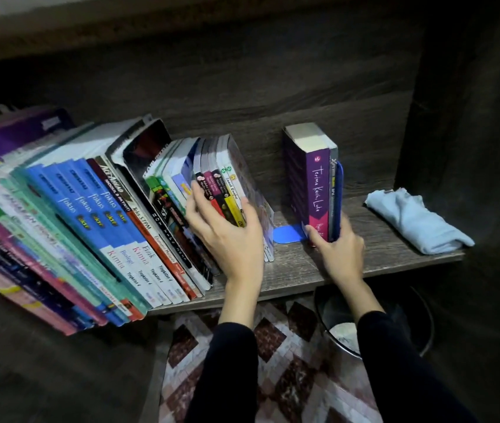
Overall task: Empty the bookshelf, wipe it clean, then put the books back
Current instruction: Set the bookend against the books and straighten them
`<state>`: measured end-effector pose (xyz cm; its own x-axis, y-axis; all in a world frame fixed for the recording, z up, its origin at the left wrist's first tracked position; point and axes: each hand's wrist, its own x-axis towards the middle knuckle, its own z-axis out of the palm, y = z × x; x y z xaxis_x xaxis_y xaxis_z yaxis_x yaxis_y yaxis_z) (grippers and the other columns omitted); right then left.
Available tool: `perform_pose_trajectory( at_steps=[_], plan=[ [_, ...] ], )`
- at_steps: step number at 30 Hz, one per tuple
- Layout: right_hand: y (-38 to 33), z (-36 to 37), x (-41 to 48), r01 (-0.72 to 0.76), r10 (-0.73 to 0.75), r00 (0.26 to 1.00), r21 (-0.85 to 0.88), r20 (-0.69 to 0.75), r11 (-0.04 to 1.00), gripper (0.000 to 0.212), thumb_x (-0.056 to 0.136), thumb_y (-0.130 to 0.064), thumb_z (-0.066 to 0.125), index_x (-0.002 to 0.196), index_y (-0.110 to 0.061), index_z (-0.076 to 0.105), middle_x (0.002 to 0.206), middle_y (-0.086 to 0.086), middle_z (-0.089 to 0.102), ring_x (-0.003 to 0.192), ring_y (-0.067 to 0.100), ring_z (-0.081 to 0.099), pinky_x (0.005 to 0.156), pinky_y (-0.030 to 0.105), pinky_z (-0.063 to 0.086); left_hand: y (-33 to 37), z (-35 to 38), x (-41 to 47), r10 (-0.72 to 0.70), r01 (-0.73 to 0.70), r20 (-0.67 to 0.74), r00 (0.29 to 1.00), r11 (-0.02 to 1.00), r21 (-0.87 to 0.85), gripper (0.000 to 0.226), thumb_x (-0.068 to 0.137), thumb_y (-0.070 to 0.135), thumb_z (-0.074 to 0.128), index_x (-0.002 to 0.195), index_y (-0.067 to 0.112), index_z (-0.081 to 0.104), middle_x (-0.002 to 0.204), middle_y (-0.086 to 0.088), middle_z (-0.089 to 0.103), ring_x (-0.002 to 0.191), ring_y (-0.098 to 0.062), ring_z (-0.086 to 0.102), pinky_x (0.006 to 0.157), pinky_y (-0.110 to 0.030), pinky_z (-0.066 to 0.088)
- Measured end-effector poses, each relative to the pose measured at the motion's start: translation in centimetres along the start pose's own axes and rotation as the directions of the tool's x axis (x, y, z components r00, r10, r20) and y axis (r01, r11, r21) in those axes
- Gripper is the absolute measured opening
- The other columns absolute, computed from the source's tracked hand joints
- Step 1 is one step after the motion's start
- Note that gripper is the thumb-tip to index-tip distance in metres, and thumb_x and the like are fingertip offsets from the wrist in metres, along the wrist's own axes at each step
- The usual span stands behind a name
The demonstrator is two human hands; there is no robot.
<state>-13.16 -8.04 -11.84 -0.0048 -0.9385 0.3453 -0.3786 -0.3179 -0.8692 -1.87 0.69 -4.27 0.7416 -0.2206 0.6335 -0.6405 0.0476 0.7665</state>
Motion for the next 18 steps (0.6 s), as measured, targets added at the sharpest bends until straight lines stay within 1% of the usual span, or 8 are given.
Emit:
perform_pose_trajectory(
  at_steps=[3, 5, 7, 9, 12, 15, 17, 18],
  plan=[
    [-0.2, -0.1, -0.1, -0.005, 0.005, 1.0, -0.002, 0.004, 1.0, 0.061, 0.081, -0.04, 0.072, 0.132, -0.013, 0.051, 0.107, 0.012, 0.07, 0.097, 0.033, 0.063, 0.081, 0.035, 0.045, 0.3, 0.6, -0.4, -0.077, 0.076, 0.085, 0.993, 0.997, 0.018, 0.075, 0.085, 0.032, 0.067, 0.147, 0.013, 0.028, 0.143, -0.009, 0.033, 0.127, -0.017, 0.037, 0.098, -0.015, 0.025],
    [-0.2, -0.1, -0.1, -0.004, 0.005, 1.0, -0.001, 0.006, 1.0, 0.062, 0.081, -0.041, 0.071, 0.132, -0.013, 0.051, 0.107, 0.012, 0.07, 0.097, 0.032, 0.064, 0.082, 0.035, 0.046, 0.1, 1.1, -0.5, -0.178, 0.177, 0.167, 0.97, 0.984, 0.023, 0.088, 0.082, 0.039, 0.07, 0.149, 0.017, 0.019, 0.15, -0.007, 0.029, 0.134, -0.019, 0.031, 0.102, -0.019, 0.023],
    [-0.3, -0.1, -0.2, -0.004, 0.004, 1.0, -0.002, 0.007, 1.0, 0.062, 0.082, -0.04, 0.071, 0.133, -0.013, 0.049, 0.108, 0.012, 0.069, 0.099, 0.033, 0.063, 0.083, 0.036, 0.046, -0.1, 1.7, -0.6, -0.236, 0.24, 0.198, 0.951, 0.971, 0.001, 0.099, 0.077, 0.037, 0.076, 0.15, 0.019, 0.013, 0.151, -0.009, 0.031, 0.134, -0.024, 0.035, 0.104, -0.025, 0.028],
    [-0.5, 0.0, -0.3, -0.011, 0.011, 1.0, -0.001, 0.006, 1.0, 0.065, 0.082, -0.037, 0.071, 0.136, -0.015, 0.044, 0.113, 0.013, 0.067, 0.103, 0.032, 0.062, 0.084, 0.035, 0.045, -0.3, 2.2, -0.7, -0.286, 0.291, 0.172, 0.943, 0.957, -0.01, 0.098, 0.075, 0.031, 0.078, 0.149, 0.021, 0.014, 0.146, -0.011, 0.04, 0.123, -0.025, 0.046, 0.096, -0.025, 0.033],
    [-1.2, 0.5, -0.3, -0.023, 0.024, 1.0, 0.061, -0.009, 0.998, 0.08, 0.078, -0.034, 0.075, 0.142, -0.022, 0.031, 0.123, 0.008, 0.061, 0.11, 0.029, 0.058, 0.087, 0.034, 0.043, -0.7, 2.9, -0.6, -0.351, 0.353, 0.074, 0.933, 0.935, -0.021, 0.087, 0.078, 0.02, 0.074, 0.147, 0.016, 0.022, 0.128, -0.013, 0.055, 0.099, -0.019, 0.052, 0.075, -0.014, 0.03],
    [-1.8, 1.1, 0.1, -0.083, 0.087, 0.996, 0.119, -0.03, 0.989, 0.086, 0.076, -0.03, 0.077, 0.144, -0.024, 0.026, 0.128, 0.007, 0.058, 0.113, 0.029, 0.055, 0.085, 0.031, 0.041, -1.4, 3.4, -0.5, -0.364, 0.365, 0.025, 0.931, 0.93, -0.039, 0.082, 0.078, 0.019, 0.072, 0.146, 0.014, 0.027, 0.123, -0.014, 0.059, 0.102, -0.03, 0.057, 0.077, -0.023, 0.038],
    [-1.9, 1.4, 0.1, -0.095, 0.107, 0.991, 0.143, -0.076, 0.985, 0.076, 0.078, -0.023, 0.075, 0.142, -0.02, 0.034, 0.122, 0.009, 0.062, 0.108, 0.03, 0.057, 0.076, 0.026, 0.036, -1.0, 3.5, -0.7, -0.349, 0.349, 0.005, 0.937, 0.937, -0.032, 0.081, 0.078, 0.017, 0.073, 0.146, 0.013, 0.028, 0.128, -0.011, 0.056, 0.106, -0.025, 0.054, 0.083, -0.024, 0.038],
    [-1.9, 1.4, 0.0, -0.094, 0.11, 0.989, 0.156, -0.097, 0.983, 0.071, 0.078, -0.021, 0.075, 0.139, -0.018, 0.038, 0.117, 0.01, 0.064, 0.104, 0.03, 0.058, 0.073, 0.024, 0.032, -0.8, 3.3, -0.8, -0.342, 0.342, -0.003, 0.94, 0.939, -0.031, 0.08, 0.078, 0.015, 0.073, 0.145, 0.012, 0.03, 0.127, -0.006, 0.056, 0.104, -0.015, 0.051, 0.084, -0.019, 0.034]
  ],
)
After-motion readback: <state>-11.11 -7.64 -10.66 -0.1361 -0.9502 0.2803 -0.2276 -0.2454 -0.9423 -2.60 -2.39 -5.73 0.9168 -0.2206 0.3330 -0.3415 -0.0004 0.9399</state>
